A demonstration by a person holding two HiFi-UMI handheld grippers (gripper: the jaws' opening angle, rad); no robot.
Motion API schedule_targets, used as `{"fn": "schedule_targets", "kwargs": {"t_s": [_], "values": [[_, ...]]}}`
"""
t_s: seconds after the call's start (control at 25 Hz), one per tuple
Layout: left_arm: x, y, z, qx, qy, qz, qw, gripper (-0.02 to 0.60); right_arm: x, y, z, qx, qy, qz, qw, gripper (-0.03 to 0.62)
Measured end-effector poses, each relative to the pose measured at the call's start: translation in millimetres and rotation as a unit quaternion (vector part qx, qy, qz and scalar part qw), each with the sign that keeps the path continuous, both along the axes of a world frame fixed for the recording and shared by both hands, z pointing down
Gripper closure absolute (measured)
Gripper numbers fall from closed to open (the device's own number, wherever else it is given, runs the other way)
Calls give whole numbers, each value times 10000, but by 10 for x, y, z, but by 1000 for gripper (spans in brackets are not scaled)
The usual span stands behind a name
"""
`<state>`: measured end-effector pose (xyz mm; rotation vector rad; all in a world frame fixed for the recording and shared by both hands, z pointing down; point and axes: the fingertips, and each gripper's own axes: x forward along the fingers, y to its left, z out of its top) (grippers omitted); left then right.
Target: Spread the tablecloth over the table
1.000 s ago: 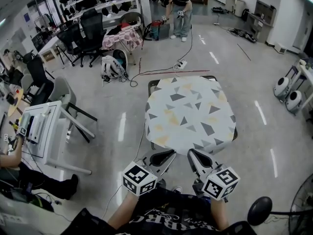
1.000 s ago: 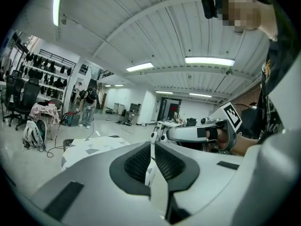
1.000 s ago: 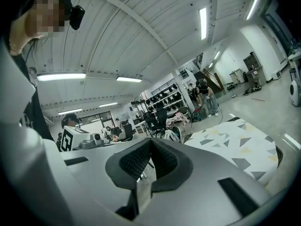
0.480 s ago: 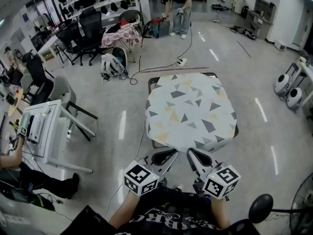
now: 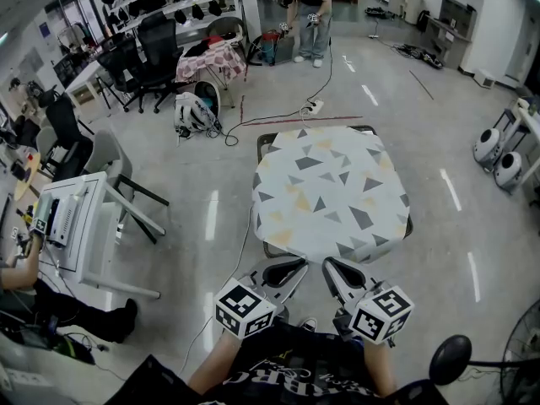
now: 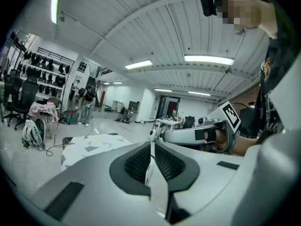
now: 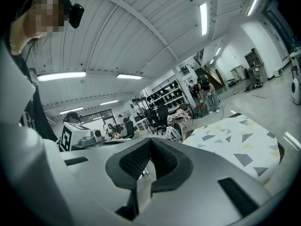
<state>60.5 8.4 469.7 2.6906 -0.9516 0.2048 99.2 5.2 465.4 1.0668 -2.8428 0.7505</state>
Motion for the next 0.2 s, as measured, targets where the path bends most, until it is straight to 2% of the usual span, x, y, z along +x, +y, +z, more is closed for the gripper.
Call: {"fn": "schedule_targets", "kwargs": {"t_s": [0.2], "values": [[-57, -4, 26, -30, -57, -37, 10000, 540, -17, 3, -4, -51, 34, 70, 10000, 580]]}}
